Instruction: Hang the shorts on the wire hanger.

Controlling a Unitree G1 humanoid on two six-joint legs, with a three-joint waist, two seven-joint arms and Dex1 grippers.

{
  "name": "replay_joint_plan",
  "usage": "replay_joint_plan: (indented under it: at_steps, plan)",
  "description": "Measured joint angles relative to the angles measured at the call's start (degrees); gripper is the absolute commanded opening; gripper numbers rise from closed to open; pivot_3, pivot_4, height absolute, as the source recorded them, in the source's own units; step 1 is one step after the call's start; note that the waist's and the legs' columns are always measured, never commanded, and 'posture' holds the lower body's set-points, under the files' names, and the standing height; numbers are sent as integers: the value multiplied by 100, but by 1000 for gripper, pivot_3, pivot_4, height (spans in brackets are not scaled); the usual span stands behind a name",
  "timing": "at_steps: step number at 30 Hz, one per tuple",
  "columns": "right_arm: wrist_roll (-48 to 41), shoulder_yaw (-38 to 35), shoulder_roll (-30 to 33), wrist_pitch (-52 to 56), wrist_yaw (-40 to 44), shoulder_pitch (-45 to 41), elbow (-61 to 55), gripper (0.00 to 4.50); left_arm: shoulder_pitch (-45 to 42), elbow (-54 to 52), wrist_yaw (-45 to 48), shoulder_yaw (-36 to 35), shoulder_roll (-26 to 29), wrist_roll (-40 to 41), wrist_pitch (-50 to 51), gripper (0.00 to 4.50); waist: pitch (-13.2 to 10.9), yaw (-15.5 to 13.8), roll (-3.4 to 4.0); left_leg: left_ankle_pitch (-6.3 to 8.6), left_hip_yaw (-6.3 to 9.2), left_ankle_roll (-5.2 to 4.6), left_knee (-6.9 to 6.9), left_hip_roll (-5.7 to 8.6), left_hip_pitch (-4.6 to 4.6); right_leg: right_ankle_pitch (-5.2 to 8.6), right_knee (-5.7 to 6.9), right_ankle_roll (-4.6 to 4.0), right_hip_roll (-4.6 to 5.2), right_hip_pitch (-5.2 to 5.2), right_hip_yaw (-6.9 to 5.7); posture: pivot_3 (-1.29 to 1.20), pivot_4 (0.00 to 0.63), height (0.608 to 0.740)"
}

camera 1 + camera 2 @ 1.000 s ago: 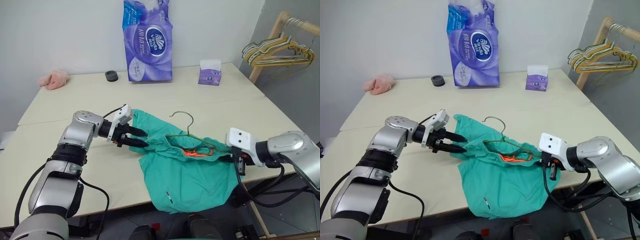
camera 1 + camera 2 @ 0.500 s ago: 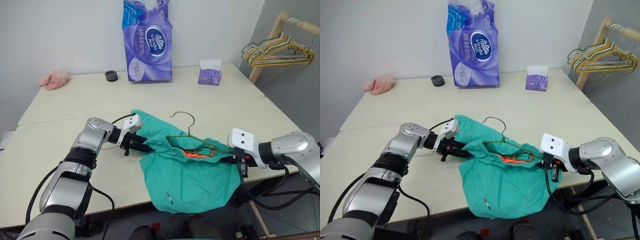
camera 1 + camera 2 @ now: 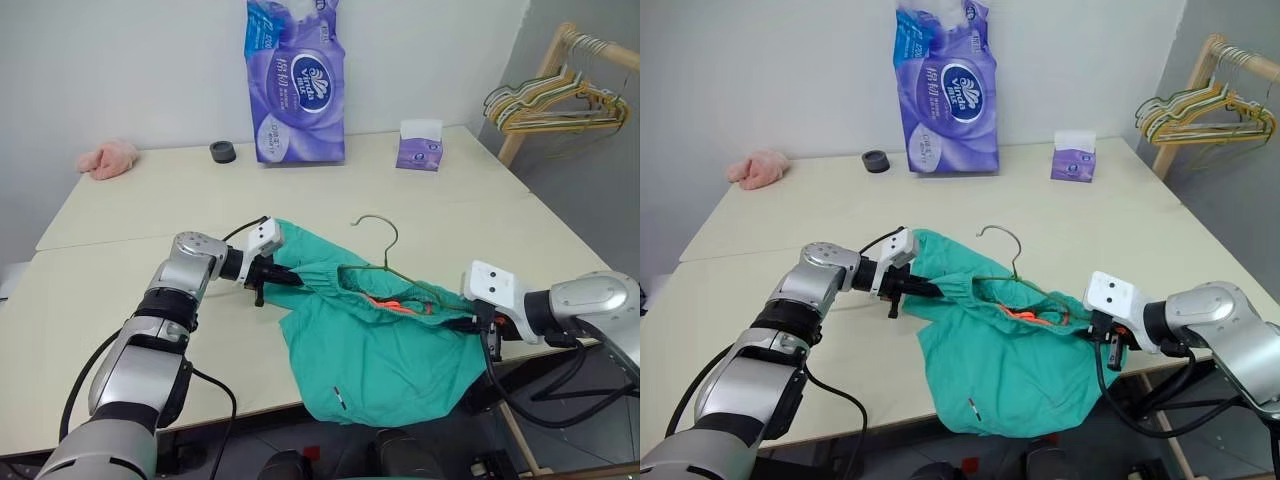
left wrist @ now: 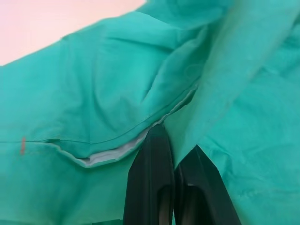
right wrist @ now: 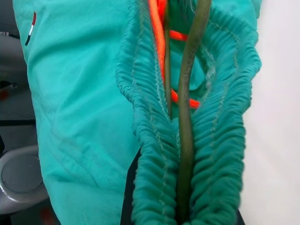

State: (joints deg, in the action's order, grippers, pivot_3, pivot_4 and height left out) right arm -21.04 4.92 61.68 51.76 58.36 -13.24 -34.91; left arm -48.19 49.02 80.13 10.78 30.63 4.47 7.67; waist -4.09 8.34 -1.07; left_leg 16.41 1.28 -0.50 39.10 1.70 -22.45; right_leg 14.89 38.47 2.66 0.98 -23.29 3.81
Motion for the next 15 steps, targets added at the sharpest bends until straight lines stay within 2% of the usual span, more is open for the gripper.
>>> replay_joint_plan:
  at_steps: [7, 15]
  plan:
    - [-116, -327, 118, -8, 2, 328, -117, 0, -10, 311, -187, -45, 2, -36, -266, 26, 0, 1, -1, 0, -1, 0, 0, 0, 0, 0, 0, 0, 0, 0, 1, -245, 64, 740]
    - [-132, -94, -142, 8, -264, -29, -149, 0, -11, 140, -194, -223, -124, 79, -114, 26, -1, -3, -1, 0, 0, 0, 0, 0, -1, 0, 0, 0, 0, 0, -1, -236, 62, 740]
